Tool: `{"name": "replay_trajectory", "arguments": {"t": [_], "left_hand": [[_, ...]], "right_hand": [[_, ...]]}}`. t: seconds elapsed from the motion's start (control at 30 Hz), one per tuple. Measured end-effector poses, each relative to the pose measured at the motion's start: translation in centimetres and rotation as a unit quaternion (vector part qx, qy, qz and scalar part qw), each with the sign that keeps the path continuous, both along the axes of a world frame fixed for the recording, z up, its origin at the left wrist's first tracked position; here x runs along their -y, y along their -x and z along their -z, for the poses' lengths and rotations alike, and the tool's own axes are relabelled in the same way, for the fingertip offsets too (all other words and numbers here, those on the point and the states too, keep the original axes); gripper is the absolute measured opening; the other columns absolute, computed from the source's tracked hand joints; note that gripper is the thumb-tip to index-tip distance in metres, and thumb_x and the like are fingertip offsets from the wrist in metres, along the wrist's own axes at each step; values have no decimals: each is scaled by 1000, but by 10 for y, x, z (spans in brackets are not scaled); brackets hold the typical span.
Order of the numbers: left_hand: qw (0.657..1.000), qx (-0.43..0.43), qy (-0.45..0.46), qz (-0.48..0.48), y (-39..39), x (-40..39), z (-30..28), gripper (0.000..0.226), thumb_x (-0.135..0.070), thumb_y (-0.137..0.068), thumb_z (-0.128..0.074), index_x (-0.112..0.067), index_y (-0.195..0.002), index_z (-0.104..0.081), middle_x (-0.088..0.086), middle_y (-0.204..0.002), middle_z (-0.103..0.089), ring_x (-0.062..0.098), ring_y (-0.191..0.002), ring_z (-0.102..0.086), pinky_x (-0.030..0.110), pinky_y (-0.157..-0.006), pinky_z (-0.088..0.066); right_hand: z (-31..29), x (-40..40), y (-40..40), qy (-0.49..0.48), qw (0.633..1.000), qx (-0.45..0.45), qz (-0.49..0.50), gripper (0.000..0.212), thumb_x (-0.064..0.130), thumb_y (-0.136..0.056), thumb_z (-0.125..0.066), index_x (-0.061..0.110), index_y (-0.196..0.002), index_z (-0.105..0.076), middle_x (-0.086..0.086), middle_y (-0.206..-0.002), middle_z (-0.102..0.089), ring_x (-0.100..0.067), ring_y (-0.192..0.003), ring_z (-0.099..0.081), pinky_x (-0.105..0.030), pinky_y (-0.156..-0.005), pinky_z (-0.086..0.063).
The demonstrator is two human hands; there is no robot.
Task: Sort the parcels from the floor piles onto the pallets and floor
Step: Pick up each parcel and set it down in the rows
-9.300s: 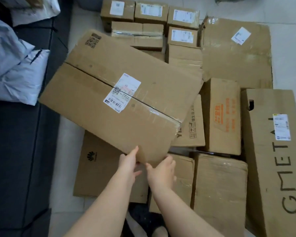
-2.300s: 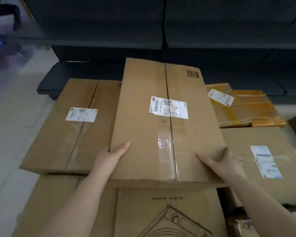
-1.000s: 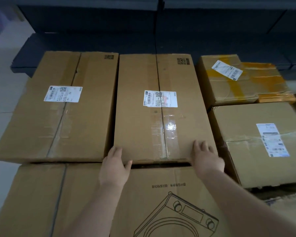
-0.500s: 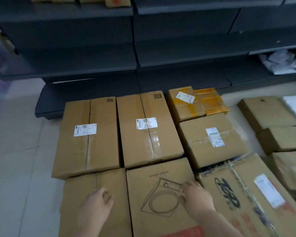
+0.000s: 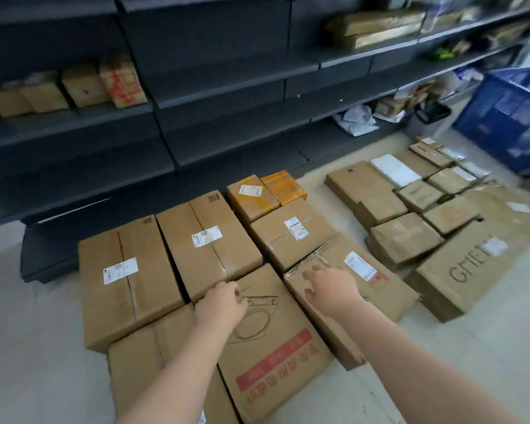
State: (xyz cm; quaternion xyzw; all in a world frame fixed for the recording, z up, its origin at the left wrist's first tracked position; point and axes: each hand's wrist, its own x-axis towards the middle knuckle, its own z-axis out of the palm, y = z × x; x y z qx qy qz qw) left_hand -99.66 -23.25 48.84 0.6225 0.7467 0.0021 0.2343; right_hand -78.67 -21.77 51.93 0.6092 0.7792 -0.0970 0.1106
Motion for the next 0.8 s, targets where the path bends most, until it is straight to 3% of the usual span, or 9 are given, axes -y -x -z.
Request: {"name": "replay_trajectory", "arguments": {"t": [0.07, 0.2, 0.37, 0.47, 0.67, 0.8], "left_hand": [[999, 1, -15, 35, -39, -1, -14, 25, -39, -92, -49, -26, -111, -59, -6, -118, -55, 17, -107, -55, 29, -78, -46], [993, 2, -38, 109, -127, 2, -32, 23, -37, -93, -49, -24, -109, -59, -3, -115, -56, 19, -105, -56, 29, -76, -46], [982, 3, -37, 186, -252, 23, -41, 21, -38, -91, -49, -24, -104, -59, -2, -114, -59, 21, -103, -59, 31, -81, -50], [973, 2, -38, 227, -331, 39, -48, 27, -36, -94, -46, -20, -112, -58, 1, -118, -58, 22, -107, -57, 27, -76, -44], [955, -5, -49, 291, -469, 50, -52, 27, -35, -91, -48, -19, -110, -60, 3, -119, -58, 26, -113, -53, 33, -89, -46], [952, -10, -28, 304, -538, 30, -43, 20, -36, -91, -48, -19, -97, -57, 5, -113, -60, 26, -105, -57, 33, -80, -46]], "right_hand": [[-10, 17, -37, -19, 999, 2, 30, 32, 28, -93, -45, 19, -123, -54, -1, -123, -56, -22, -119, -49, -30, -90, -41], [-20, 51, -119, -31, 995, 12, 94, 35, 34, -93, -47, 21, -124, -55, 0, -120, -58, -22, -113, -52, -31, -78, -40], [-37, 105, -233, -45, 986, 16, 159, 37, 37, -92, -50, 24, -127, -52, 1, -121, -58, -21, -114, -53, -32, -83, -44], [-48, 131, -303, -53, 980, 18, 189, 32, 37, -93, -49, 22, -120, -56, -1, -117, -59, -24, -111, -55, -33, -82, -45], [-54, 152, -428, -63, 970, 34, 234, 33, 36, -93, -48, 21, -121, -57, -2, -119, -60, -24, -110, -56, -35, -83, -46], [-44, 144, -501, -52, 965, 40, 253, 34, 37, -92, -50, 22, -122, -56, -1, -120, -60, -23, -113, -54, -34, -84, -46]]}}
